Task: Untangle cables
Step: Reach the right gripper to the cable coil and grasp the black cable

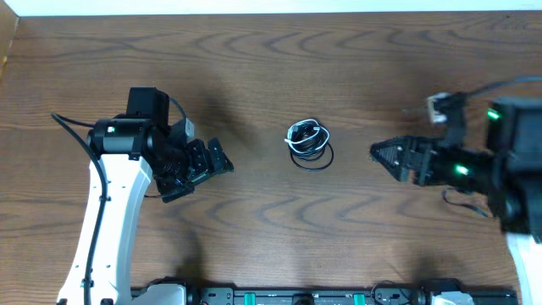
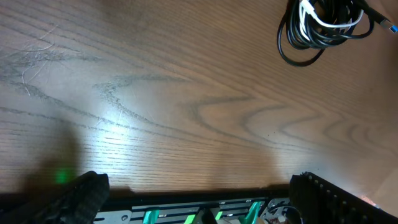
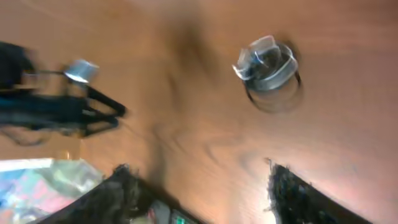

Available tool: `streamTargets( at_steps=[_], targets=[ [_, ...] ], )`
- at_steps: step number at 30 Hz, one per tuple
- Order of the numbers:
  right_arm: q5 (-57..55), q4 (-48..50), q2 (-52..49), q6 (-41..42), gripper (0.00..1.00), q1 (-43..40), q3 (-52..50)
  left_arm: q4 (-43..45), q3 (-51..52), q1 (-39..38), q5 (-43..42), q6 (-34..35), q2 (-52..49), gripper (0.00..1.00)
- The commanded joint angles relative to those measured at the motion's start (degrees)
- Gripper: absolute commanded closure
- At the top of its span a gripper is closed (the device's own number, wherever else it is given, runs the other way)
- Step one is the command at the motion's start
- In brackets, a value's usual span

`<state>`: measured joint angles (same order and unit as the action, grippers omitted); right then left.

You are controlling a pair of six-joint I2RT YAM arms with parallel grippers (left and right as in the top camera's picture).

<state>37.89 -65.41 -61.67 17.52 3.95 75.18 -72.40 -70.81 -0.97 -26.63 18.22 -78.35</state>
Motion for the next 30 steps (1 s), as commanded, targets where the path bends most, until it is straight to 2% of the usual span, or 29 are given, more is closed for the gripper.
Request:
streamTargets(
  at_steps=[1, 2, 4, 8, 12, 22, 30],
  targets=[
    [-15.8, -4.2, -6.5, 2.8, 0.45, 6.0, 3.6, -0.2, -0.7, -0.1, 0.4, -0.1, 0.0, 0.02],
    [-18.4, -4.9, -8.3, 3.6, 0.46, 7.6, 4.6, -0.2, -0.7, -0.1, 0.3, -0.1, 0.0, 0.02],
    [-20.7, -4.5, -11.4, 3.6, 0.4, 10.6, 6.2, -0.2, -0.7, -0.1, 0.4, -0.1, 0.0, 0.02],
    [-20.9, 0.5, -17.9, 5.3, 0.34, 15.5, 6.9, -0.2, -0.7, -0.1, 0.3, -0.1, 0.0, 0.02],
    [-20.8, 3.4, -24.1, 8.9, 0.39, 18.0, 6.9, -0.2, -0.7, -0.1, 0.4, -0.1, 0.0, 0.02],
    [-19.1, 12.0, -36.9, 16.0, 0.41, 22.0, 6.9, -0.2, -0.7, -0.1, 0.4, -0.1, 0.0, 0.02],
    [-19.6, 15.5, -44.0, 21.2, 0.48, 22.9, 6.9, -0.2, -0.7, -0.1, 0.4, -0.1, 0.0, 0.02]
  ],
)
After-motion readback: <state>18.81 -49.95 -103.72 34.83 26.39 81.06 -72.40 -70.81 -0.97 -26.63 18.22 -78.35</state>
